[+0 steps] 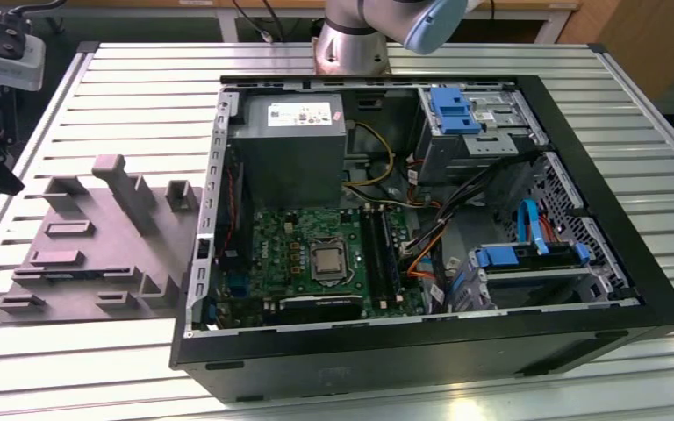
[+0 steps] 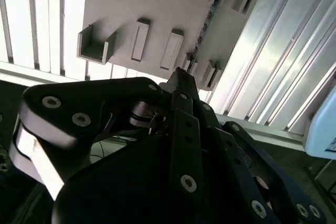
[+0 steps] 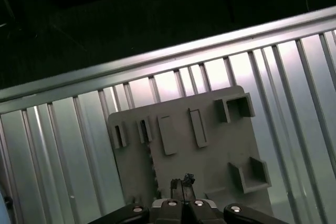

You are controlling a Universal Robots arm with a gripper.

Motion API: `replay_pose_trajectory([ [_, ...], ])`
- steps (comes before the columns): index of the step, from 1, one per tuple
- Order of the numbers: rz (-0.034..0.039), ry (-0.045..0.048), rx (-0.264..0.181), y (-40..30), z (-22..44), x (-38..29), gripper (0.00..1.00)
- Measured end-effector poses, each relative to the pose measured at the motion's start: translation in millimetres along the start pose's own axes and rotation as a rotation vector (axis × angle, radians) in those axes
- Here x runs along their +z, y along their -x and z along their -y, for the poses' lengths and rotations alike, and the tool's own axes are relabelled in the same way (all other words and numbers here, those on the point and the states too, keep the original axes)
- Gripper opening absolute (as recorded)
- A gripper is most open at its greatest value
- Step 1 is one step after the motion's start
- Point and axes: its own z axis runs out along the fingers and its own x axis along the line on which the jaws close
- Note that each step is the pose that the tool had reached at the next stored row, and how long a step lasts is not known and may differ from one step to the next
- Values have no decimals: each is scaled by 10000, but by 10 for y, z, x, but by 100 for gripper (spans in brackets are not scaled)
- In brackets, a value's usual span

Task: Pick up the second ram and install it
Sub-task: 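Pick up the second ram and move it above second insertion slot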

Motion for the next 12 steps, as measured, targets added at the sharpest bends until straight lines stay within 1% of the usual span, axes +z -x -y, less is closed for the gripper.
replay_pose_trajectory([
  [3,-17,9,-381,0,0,4,11],
  [8,-38,21,-850,0,1,19,11],
  [10,-46,25,-1018,0,1,25,11],
  [12,-51,28,-1091,-1,0,25,11],
])
